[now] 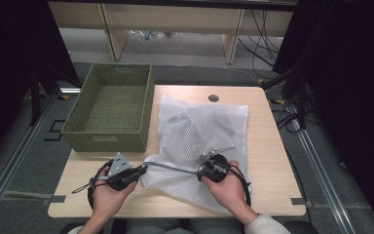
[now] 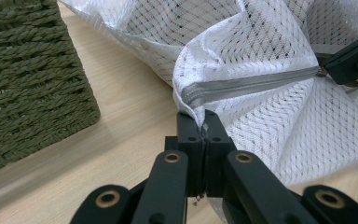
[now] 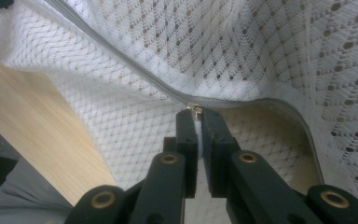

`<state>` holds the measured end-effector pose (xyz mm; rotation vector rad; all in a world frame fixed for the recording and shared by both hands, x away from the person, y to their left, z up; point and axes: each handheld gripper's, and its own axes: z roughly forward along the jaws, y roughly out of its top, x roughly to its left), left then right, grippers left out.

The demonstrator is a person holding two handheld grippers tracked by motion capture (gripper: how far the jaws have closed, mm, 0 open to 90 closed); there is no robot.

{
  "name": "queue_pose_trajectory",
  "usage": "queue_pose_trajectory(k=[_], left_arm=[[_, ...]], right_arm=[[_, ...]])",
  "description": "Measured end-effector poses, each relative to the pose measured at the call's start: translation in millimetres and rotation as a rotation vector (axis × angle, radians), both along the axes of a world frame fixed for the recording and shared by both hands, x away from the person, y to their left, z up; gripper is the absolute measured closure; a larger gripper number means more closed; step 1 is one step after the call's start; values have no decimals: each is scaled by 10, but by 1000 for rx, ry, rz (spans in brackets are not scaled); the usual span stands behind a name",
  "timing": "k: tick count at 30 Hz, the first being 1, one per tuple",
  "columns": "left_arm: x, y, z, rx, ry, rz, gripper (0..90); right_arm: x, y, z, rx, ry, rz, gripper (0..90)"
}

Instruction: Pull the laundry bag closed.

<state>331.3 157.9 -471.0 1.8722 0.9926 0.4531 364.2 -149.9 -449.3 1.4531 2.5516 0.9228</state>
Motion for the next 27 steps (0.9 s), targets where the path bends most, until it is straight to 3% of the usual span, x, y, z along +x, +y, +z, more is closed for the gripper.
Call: queue_pose_trajectory(k=[11, 12, 13, 27], left_arm=[[0, 4, 1, 2, 0, -1, 885], [1, 6, 1, 1, 0, -1, 885], [1, 7, 2, 2, -1, 0, 885], [1, 14, 3, 0, 3, 10, 885]], right_arm=[[-22, -1, 10, -12, 2, -29, 870], [-34, 3, 21, -5, 23, -34, 871], [-20, -14, 10, -12, 4, -19, 870], [-33, -63, 19, -14, 9, -31, 871]])
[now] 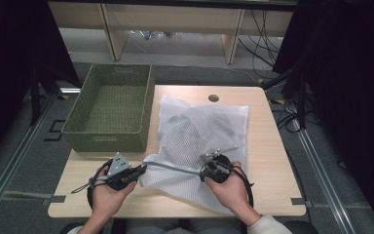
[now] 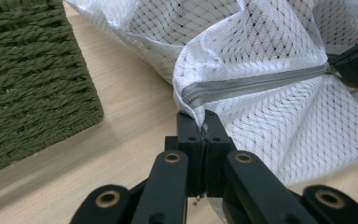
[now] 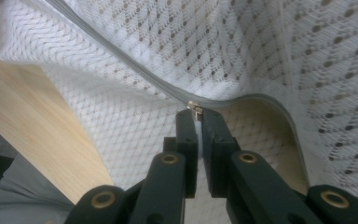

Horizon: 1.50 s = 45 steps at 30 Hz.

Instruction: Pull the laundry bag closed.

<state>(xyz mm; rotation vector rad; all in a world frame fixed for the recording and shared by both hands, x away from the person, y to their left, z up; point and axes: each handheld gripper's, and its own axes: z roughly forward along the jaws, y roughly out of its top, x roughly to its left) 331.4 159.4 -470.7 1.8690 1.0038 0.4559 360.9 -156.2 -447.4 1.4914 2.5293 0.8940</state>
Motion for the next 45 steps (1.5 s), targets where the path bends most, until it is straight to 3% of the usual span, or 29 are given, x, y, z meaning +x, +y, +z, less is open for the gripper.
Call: queue_pose_trajectory(k=[8, 9, 16, 17, 26, 28, 38, 40, 42, 45], left_arm=[[1, 0, -1, 0, 1, -1, 885], [0, -1, -1, 2, 0, -1, 885], [4, 8, 3, 5, -4, 0, 885], [4, 10, 3, 2, -3, 1, 886], [4, 12, 3, -3, -1, 2, 885], [7, 16, 5, 2, -5, -2, 885], [9, 15, -1, -13, 5, 7, 885], [10, 22, 1, -3, 4, 5, 885], [13, 22, 2, -7, 0, 6, 885], [14, 33, 5, -4, 3, 14, 885]], right_arm=[[-5, -14, -5, -4, 1, -4, 870], [-16, -18, 11, 2, 19, -11, 870], [-14, -52, 0, -6, 1, -18, 871], [-18, -54, 6, -5, 17, -19, 870], [-15, -85, -7, -2, 5, -2, 870], [-24, -89, 10, 1, 16, -25, 871], [-34, -106, 7, -4, 16, -20, 871], [-51, -94, 17, 2, 45, -37, 871], [-40, -105, 1, -10, 20, -30, 871], [-38, -115, 8, -10, 16, -23, 871]])
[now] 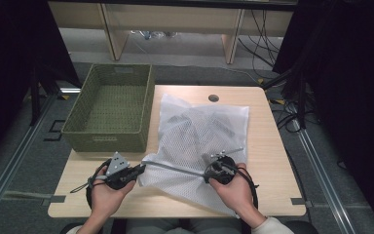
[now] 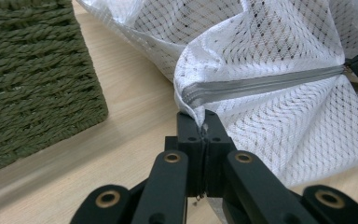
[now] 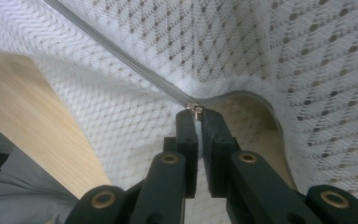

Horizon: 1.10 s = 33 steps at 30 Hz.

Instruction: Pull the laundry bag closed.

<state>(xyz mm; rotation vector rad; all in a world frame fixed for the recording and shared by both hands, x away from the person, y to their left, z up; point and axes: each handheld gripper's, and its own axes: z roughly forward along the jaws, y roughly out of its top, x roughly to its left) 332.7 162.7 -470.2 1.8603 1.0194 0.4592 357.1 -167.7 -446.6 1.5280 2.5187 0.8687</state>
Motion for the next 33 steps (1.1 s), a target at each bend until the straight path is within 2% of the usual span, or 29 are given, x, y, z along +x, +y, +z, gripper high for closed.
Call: queue_pose_trajectory(k=[3, 5, 7, 10, 16, 17, 18, 19, 20, 21, 22, 23, 25, 26, 30, 31, 33], left_arm=[[2, 17, 9, -1, -6, 8, 885], [0, 10, 10, -2, -8, 8, 885], [0, 14, 14, 13, -9, 3, 885], [-1, 10, 7, -5, -4, 9, 885], [5, 15, 2, -7, -6, 7, 885], [4, 27, 9, 7, -7, 6, 885], [5, 26, 9, -3, -9, 9, 885], [3, 28, 10, -6, -6, 14, 885], [3, 28, 10, -7, -5, 14, 885], [7, 35, 8, 5, -9, 8, 885], [7, 35, 8, 5, -9, 8, 885], [4, 28, 9, 11, -9, 9, 885], [4, 25, 7, -3, -10, 11, 885], [2, 26, 11, 0, -10, 12, 885], [6, 33, 8, 6, -9, 7, 885], [2, 22, 4, -9, -6, 11, 885], [4, 26, 7, -1, -11, 10, 885]], right_arm=[[-2, -18, 1, -1, 11, -2, 871], [-2, -27, -9, -8, 1, 2, 871], [-4, -28, -11, -11, 3, 2, 871], [-5, -26, -10, -8, 4, -1, 870], [-14, -21, 5, 6, 27, -16, 871], [-9, -31, 4, -3, 14, -8, 871], [-3, -41, -2, -8, 4, 0, 871], [-11, -47, -2, -12, 13, -11, 871], [-2, -67, -8, -9, 6, 5, 871], [-13, -64, 2, -2, 21, -22, 871], [-13, -64, 2, -2, 21, -22, 871], [-12, -76, 3, -7, 13, -13, 871], [-18, -76, -6, -8, 6, -21, 870], [-4, -85, -15, -14, -6, -5, 870], [-13, -87, -7, -12, 8, -7, 870], [-16, -92, 1, 4, 24, -5, 871], [-22, -94, 2, -3, 20, -18, 871]])
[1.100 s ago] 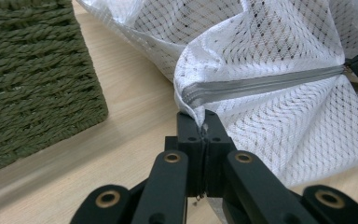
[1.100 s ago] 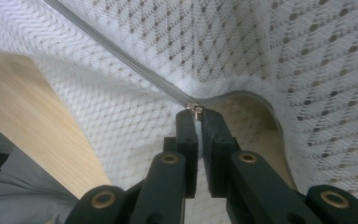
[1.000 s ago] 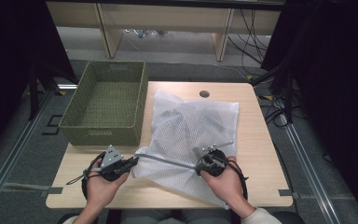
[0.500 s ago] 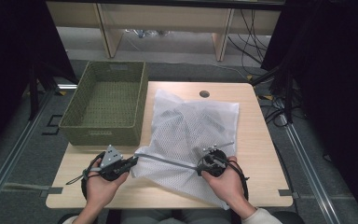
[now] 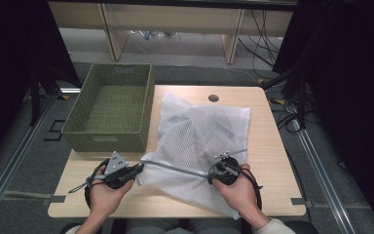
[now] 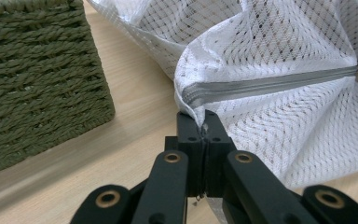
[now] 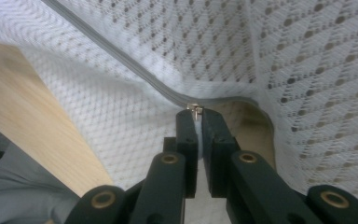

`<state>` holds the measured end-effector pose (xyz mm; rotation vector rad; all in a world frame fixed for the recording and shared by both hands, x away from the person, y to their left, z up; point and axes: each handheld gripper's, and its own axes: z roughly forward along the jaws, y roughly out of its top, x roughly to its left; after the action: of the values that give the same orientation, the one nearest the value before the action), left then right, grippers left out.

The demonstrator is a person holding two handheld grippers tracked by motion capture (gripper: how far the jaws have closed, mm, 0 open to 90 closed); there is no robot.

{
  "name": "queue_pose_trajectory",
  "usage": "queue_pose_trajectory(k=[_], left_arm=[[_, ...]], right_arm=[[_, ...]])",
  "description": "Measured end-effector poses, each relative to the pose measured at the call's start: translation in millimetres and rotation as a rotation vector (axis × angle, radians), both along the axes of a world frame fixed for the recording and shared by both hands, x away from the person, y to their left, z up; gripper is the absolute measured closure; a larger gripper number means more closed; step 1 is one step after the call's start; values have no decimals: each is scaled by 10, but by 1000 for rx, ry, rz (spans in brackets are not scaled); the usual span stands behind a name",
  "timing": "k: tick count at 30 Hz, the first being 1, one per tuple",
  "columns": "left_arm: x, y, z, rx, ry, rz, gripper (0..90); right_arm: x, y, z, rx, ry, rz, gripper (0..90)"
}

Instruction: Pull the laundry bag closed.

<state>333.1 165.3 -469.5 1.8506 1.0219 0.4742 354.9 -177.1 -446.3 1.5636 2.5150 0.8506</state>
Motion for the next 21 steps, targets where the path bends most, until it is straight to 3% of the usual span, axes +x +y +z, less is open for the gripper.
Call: queue_pose_trajectory(k=[11, 21], left_arm=[[1, 6, -1, 2, 5, 2, 885], [-2, 12, 6, 9, 3, 2, 885]], right_arm=[[-4, -34, -6, -8, -7, 8, 871], [-16, -51, -1, -7, 13, -23, 871]])
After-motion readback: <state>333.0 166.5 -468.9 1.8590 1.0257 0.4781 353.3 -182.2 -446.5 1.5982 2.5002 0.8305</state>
